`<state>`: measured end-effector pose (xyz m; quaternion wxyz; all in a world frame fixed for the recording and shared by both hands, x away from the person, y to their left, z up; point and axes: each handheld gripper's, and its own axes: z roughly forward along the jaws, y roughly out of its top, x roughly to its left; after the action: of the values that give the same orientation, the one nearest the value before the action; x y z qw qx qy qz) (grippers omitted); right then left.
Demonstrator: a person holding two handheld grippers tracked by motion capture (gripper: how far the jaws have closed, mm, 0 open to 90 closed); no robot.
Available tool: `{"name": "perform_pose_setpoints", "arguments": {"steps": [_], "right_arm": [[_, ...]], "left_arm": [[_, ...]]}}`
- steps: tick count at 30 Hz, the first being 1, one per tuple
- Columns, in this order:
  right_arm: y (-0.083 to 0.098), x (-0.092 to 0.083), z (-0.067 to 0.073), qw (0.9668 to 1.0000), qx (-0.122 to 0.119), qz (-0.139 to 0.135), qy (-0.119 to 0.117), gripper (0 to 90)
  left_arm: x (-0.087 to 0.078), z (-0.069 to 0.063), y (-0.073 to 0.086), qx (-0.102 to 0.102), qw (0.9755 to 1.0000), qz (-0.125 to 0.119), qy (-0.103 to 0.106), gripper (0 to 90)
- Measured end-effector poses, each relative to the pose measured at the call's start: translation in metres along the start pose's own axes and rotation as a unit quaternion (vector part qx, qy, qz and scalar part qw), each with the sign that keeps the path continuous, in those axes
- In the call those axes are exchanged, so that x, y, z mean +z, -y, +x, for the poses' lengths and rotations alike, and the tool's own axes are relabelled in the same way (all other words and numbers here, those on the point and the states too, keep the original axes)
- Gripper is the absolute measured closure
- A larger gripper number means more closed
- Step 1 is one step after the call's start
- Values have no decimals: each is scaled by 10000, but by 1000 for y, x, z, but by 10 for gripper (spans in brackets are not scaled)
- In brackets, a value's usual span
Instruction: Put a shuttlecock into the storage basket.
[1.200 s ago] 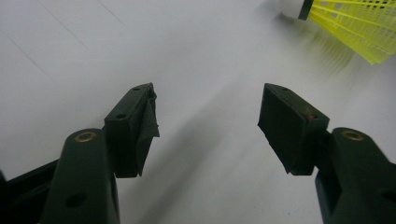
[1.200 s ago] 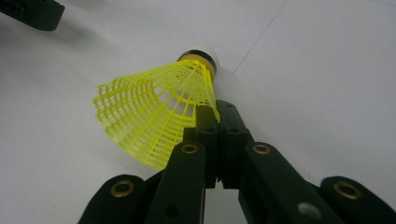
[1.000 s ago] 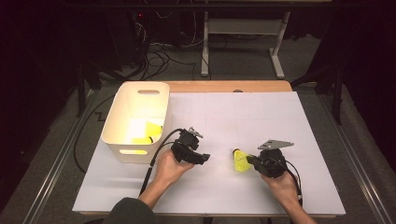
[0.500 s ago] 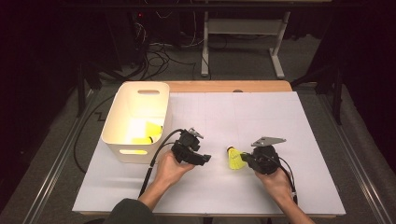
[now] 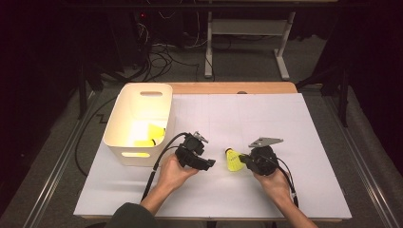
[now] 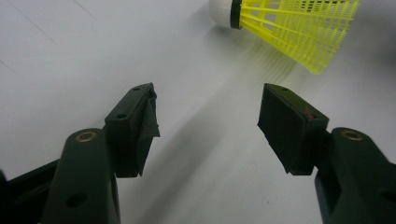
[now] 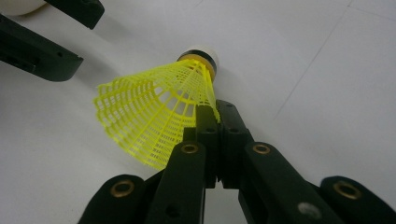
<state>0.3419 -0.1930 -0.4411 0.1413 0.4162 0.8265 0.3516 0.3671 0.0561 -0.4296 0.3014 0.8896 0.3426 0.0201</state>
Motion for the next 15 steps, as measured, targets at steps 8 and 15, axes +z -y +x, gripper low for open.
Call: {"name": "perform_pose_setpoints", "arguments": {"steps": [8,15], "right_arm": [[-2,2,2,10000,-28,-6,-15,900],[-5,5,5,10000,-42,-1,-40,900]], "left_arm": [[0,-2,-1,14,10000,-4,40,378],[2,-3,-1,-10,10000,8,27,375]]}}
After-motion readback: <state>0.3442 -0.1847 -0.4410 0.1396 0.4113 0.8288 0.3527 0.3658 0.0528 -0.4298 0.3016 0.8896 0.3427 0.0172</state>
